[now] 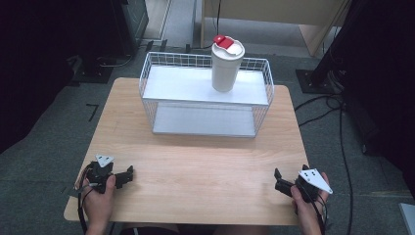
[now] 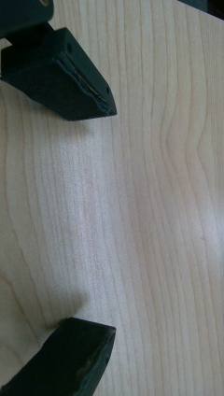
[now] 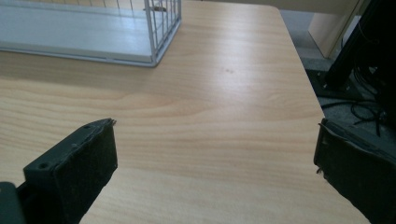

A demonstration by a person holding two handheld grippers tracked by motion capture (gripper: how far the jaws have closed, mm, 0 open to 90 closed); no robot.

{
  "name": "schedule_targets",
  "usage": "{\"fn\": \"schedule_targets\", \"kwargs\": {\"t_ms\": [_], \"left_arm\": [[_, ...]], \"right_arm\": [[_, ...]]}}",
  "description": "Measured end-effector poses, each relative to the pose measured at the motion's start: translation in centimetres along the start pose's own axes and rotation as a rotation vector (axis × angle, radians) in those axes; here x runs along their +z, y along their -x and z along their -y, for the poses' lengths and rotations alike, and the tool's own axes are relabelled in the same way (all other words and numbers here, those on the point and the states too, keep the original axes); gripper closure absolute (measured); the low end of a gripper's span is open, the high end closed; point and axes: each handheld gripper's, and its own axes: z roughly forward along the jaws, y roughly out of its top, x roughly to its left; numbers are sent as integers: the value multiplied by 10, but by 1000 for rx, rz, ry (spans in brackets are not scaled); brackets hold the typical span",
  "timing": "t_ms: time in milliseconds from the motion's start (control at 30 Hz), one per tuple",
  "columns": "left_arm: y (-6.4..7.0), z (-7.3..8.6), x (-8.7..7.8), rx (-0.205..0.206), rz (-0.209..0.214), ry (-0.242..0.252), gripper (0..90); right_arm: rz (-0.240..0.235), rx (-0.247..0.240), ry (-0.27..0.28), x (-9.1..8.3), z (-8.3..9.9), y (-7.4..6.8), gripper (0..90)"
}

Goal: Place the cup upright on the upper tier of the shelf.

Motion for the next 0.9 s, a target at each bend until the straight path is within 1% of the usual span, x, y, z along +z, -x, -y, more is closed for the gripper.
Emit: {"fn": "schedule_targets", "kwargs": {"t_ms": [67,167,200,267,367,433,500,533,567,633,667,733,800,833,867,900], "left_arm": [[0,0,0,0,0,0,0],[0,0,0,0,0,0,0],[0,0,0,0,0,0,0],[0,0,0,0,0,0,0],[0,0,0,0,0,0,0],[0,0,0,0,0,0,0],[0,0,0,0,0,0,0],[0,0,0,0,0,1,0],[0,0,0,0,0,1,0],[0,0,0,-1,0,1,0],[0,0,0,-1,0,1,0],[0,0,0,-3,-2,0,0],[1,0,0,-4,-5,1,0],[2,0,0,-8,-5,1,0],[2,-1,1,-7,-5,2,0],[3,-1,1,-9,-6,2,0]], "right_arm": [[-1,2,-18,-1,4,3,0],[-17,8,-41,-2,9,8,0],[-17,8,-41,-2,9,8,0],[-30,10,-79,-2,15,12,0],[-25,0,-111,-2,19,14,0],[-25,0,-149,-1,21,15,0],[-29,10,-147,-1,21,17,0],[-32,11,-153,-1,21,18,0],[-29,22,-162,0,21,18,0],[-32,21,-168,0,21,19,0],[-25,16,-201,2,21,20,0],[-14,14,-229,4,21,20,0],[-21,9,-252,7,21,20,0],[-21,9,-252,7,21,20,0],[-18,0,-288,10,20,19,0],[-19,-5,-300,11,20,18,0]]}}
